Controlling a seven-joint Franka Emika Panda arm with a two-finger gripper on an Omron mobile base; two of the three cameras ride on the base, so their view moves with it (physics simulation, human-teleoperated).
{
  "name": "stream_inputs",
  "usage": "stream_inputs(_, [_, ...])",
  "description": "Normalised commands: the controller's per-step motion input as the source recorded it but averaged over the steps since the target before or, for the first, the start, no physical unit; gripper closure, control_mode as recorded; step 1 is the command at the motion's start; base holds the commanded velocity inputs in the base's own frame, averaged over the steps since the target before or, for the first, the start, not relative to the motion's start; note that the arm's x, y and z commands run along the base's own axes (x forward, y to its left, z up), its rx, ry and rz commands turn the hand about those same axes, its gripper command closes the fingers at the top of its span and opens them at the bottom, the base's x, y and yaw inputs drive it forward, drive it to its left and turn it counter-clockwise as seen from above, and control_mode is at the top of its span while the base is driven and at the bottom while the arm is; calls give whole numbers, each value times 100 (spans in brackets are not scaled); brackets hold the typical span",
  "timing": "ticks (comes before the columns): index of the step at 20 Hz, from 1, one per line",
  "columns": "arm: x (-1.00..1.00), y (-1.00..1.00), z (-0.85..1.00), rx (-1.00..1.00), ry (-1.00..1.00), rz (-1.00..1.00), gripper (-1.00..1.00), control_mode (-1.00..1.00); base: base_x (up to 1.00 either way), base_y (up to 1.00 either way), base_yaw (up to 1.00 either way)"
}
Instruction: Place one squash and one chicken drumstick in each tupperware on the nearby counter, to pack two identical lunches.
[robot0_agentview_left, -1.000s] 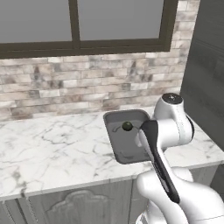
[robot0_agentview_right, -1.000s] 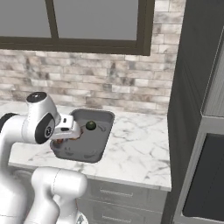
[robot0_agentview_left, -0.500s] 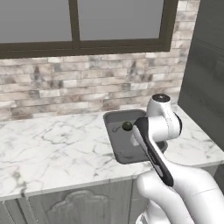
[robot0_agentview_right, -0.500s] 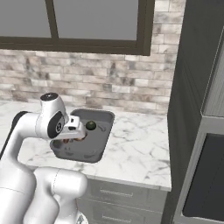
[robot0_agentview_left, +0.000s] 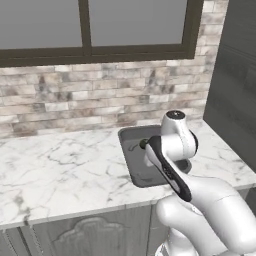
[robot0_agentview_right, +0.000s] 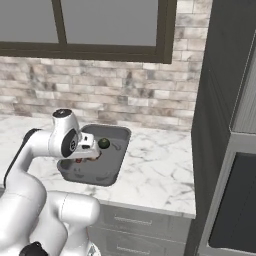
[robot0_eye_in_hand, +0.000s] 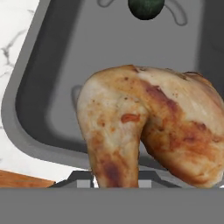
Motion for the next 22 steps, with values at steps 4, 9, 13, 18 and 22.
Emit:
stream_inputs(4, [34, 9, -32, 0, -2, 0, 100, -100, 0, 0, 0])
stream_inputs(9, [36, 3, -31, 0, 0, 0, 100, -100, 0, 0, 0])
stream_inputs(13, [35, 0, -30, 0, 0, 0, 100, -100, 0, 0, 0])
stream_inputs(18, [32, 0, -26, 0, 0, 0, 100, -100, 0, 0, 0])
stream_inputs(22, [31, 0, -25, 0, 0, 0, 100, -100, 0, 0, 0])
